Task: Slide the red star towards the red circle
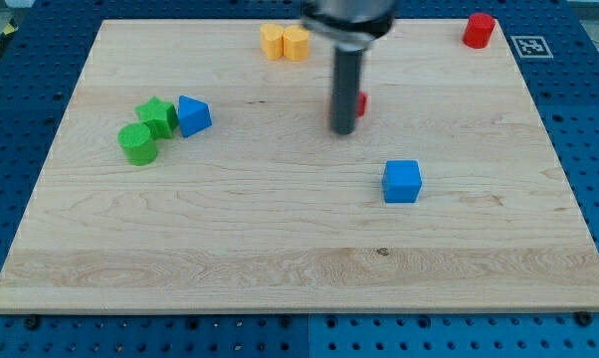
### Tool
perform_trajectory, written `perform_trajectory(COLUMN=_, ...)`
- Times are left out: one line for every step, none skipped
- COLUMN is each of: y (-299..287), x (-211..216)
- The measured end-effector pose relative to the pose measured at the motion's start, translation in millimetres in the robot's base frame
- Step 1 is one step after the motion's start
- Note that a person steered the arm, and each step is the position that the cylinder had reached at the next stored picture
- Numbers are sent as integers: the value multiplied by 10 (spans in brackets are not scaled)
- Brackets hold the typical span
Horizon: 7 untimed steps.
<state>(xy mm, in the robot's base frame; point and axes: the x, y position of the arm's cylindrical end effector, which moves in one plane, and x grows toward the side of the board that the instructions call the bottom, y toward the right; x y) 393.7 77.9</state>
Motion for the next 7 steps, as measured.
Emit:
perform_trajectory(y=417, x=-90)
perform_trajectory(y=129, x=47)
perform_trajectory(y=-373, x=138)
perform_trajectory(y=-574, x=-29)
perform_trajectory(y=-214, x=-435)
perform_trajectory(y=545, x=-667)
perform_trajectory(y=698, x=-604)
